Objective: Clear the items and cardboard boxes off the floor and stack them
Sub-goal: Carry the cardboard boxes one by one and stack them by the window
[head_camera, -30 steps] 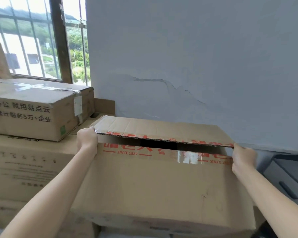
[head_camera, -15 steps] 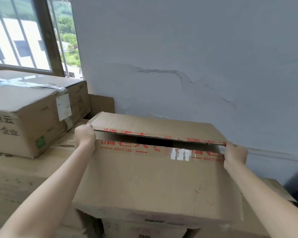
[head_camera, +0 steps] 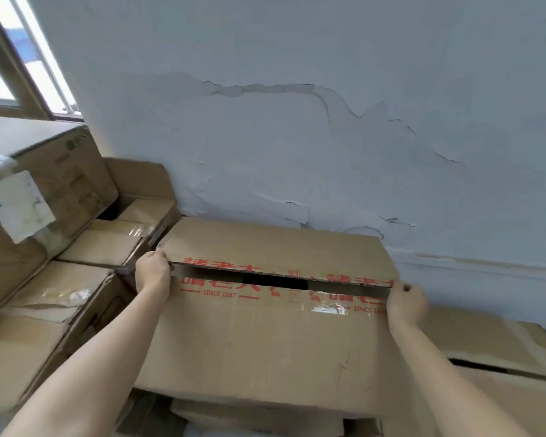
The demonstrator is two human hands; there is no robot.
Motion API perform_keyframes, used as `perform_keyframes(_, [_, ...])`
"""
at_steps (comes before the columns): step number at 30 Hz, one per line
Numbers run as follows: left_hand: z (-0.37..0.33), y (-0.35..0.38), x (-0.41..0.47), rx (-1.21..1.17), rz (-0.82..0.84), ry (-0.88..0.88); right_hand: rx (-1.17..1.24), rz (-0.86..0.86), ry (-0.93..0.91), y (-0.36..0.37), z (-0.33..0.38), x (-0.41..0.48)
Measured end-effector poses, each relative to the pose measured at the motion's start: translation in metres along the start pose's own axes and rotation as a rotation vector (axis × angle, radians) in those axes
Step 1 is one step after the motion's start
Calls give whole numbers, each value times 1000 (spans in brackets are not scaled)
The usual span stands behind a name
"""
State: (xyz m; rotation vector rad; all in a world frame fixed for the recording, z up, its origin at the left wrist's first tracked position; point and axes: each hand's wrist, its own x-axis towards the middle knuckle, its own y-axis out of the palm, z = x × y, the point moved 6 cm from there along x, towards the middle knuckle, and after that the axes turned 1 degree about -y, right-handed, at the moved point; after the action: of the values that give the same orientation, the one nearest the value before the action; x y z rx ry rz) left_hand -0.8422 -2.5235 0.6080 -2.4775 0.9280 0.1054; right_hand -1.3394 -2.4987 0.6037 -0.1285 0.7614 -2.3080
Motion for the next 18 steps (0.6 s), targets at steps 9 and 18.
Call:
perform_keyframes(9, [33,15,-17,408,62,312,-317,-28,-234,30,-2,-13])
perform_keyframes(18, [39,26,-31,576,223,494,-523,-2,-208,30,5,-37])
